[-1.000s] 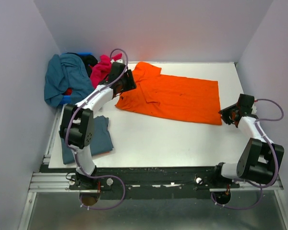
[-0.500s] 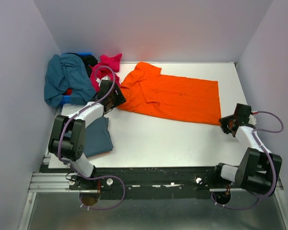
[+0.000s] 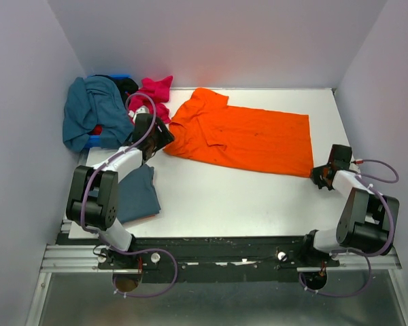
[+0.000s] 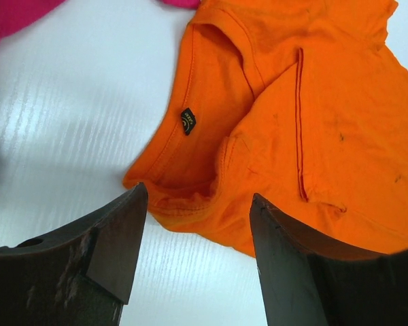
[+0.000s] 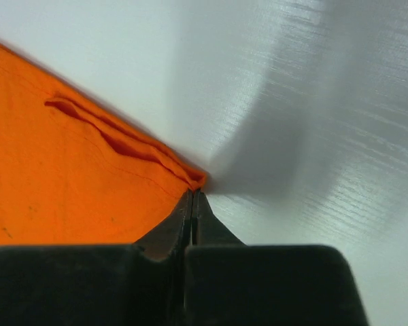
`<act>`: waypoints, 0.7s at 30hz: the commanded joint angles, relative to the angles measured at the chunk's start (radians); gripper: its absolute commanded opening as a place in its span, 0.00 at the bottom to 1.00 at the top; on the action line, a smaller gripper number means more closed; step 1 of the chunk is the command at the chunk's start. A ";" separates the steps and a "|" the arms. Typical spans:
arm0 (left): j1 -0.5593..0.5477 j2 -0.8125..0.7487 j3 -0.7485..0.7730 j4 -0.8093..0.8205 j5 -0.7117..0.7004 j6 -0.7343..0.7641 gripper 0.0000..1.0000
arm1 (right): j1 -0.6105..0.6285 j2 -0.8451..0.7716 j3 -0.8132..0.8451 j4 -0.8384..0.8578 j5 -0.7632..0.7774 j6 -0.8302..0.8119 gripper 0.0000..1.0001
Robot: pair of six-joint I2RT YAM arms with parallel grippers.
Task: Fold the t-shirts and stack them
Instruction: Fold the flattened tshirt in 1/3 of the way
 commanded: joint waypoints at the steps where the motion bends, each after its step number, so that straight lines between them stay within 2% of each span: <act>1: 0.004 -0.002 -0.017 0.058 0.055 -0.014 0.72 | -0.002 -0.043 -0.010 0.016 0.073 0.012 0.01; 14: 0.002 0.129 0.055 0.001 0.115 0.024 0.65 | -0.002 -0.046 -0.016 0.043 0.030 -0.011 0.01; 16: 0.002 0.138 0.046 0.019 0.121 0.025 0.57 | -0.004 -0.045 -0.015 0.042 0.027 -0.011 0.01; 21: 0.004 0.172 0.088 -0.028 0.086 0.074 0.11 | -0.002 -0.049 -0.013 0.039 0.026 -0.016 0.01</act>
